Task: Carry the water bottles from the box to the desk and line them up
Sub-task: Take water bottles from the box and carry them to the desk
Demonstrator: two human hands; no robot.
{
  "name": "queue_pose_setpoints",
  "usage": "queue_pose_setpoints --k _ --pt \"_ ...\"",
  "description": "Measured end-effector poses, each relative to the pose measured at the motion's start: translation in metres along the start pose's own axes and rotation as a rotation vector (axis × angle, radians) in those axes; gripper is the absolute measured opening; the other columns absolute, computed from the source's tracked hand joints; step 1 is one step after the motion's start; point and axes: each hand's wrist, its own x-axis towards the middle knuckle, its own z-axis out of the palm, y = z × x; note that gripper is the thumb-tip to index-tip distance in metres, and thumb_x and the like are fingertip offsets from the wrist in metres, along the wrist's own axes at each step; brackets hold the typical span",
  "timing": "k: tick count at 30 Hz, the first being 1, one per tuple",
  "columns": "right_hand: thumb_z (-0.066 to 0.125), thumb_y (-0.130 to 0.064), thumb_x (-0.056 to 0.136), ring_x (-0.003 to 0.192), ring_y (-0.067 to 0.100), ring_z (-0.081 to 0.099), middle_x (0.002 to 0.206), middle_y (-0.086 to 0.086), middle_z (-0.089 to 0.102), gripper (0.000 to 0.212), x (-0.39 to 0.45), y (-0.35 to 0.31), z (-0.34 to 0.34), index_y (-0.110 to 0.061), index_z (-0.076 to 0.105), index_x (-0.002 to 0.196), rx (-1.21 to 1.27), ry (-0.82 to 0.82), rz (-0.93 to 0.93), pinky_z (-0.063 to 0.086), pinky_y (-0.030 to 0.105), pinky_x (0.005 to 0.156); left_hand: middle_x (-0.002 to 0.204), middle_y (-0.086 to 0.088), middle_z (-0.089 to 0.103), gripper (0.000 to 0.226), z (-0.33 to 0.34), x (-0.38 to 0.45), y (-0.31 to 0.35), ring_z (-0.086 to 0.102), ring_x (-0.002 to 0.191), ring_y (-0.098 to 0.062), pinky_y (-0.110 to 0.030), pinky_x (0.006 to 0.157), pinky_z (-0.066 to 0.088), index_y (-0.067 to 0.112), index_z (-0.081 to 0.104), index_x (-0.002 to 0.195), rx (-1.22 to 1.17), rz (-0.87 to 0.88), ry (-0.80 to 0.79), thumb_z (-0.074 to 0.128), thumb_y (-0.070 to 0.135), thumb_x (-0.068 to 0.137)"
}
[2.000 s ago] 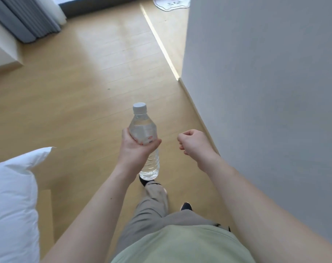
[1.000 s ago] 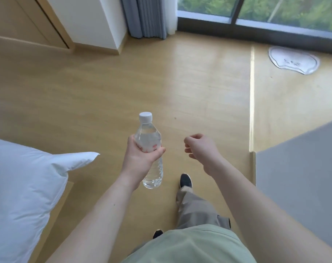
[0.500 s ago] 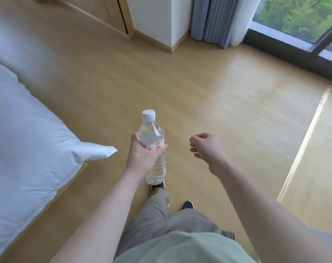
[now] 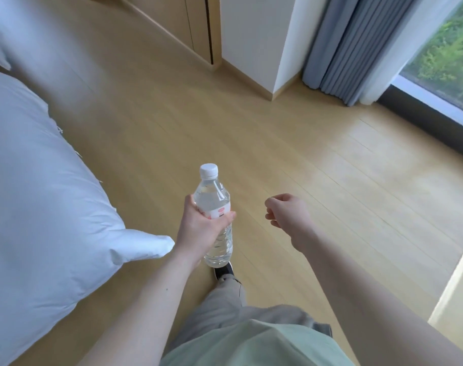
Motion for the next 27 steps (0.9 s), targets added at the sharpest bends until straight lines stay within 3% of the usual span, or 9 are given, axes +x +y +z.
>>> queue_pose_setpoints --k 6,10,27 --pt "0.058 -0.023 0.087 0.102 0.028 0.071 0.093 0.005 0.070 0.017 0.050 -0.078 0.034 -0.017 0.066 0.101 -0.024 -0.040 -0.036 0.058 0.050 0.096 0.097 0.021 0.068 0.066 -0.034 0.075 0.036 0.068 0.087 0.004 -0.029 0.076 0.053 0.036 0.050 0.113 -0.019 0.001 0.076 0.090 0.041 0.061" --pt "0.058 -0.025 0.086 0.099 0.027 0.071 0.093 0.005 0.071 0.022 0.087 -0.124 0.053 -0.015 0.067 0.104 -0.046 -0.069 -0.052 0.058 0.049 0.095 0.095 0.029 0.066 0.064 -0.051 0.122 0.060 0.067 0.085 0.007 -0.028 0.073 0.051 0.040 0.049 0.112 -0.031 -0.001 0.109 0.090 0.041 0.063" --pt "0.057 -0.026 0.087 0.103 0.028 0.071 0.092 0.004 0.072 0.018 0.312 -0.350 0.098 -0.017 0.066 0.100 -0.145 -0.283 -0.098 0.057 0.049 0.097 0.094 0.034 0.064 0.067 -0.075 0.369 0.183 0.066 0.083 0.011 -0.028 0.073 0.051 0.045 0.049 0.109 -0.020 -0.100 0.295 0.088 0.047 0.055"
